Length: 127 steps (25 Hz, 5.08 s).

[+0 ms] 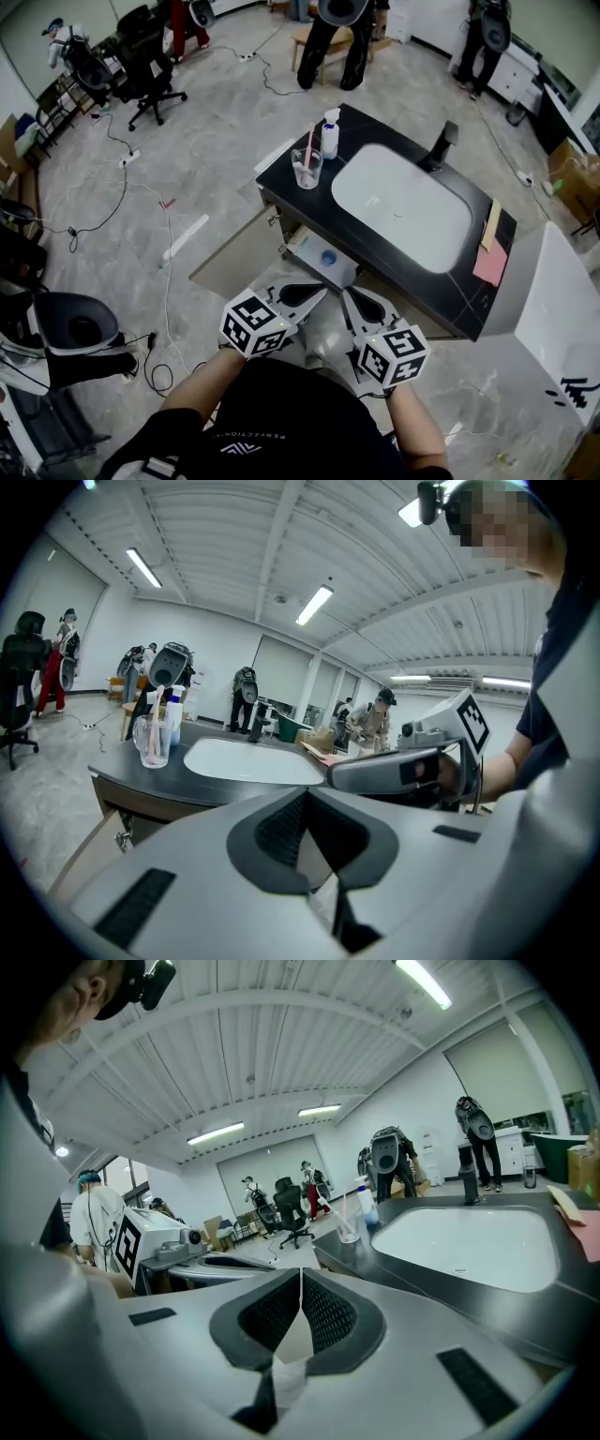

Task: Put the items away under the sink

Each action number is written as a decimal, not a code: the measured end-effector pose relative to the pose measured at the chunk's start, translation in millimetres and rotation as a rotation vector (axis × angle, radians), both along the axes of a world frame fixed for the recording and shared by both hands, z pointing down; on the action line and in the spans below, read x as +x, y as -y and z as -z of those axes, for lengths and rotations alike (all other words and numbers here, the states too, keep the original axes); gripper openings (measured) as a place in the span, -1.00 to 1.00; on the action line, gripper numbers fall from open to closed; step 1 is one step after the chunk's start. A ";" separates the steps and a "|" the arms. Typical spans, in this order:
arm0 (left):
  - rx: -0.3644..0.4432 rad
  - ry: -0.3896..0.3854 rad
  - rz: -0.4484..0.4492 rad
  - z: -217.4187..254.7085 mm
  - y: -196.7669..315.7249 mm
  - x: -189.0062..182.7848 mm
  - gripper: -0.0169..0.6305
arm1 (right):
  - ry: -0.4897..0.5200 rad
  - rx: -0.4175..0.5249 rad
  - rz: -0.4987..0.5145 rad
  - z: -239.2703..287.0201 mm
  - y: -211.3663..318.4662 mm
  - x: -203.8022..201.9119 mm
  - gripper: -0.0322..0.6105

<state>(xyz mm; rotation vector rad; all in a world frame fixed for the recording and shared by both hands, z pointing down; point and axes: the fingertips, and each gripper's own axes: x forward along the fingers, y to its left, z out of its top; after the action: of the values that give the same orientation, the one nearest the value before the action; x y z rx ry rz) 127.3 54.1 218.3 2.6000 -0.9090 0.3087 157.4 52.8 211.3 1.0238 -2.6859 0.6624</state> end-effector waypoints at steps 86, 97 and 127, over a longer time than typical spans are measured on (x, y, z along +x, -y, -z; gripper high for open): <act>0.087 0.108 0.244 -78.4 340.5 -100.7 0.24 | -0.069 -0.184 -0.146 -78.0 257.1 -57.8 -0.34; 0.111 0.101 0.191 -81.3 343.5 -99.4 0.24 | -0.093 -0.177 -0.172 -80.4 261.4 -52.8 -0.59; 0.136 0.078 0.133 -58.3 312.1 -88.1 0.24 | -0.107 -0.107 -0.321 -63.4 209.4 -13.9 -0.76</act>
<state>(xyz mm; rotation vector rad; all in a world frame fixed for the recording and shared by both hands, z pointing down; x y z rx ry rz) 39.2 -258.0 276.5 2.6494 -1.1614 0.3249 143.5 -156.6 274.7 1.4328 -2.3889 0.7725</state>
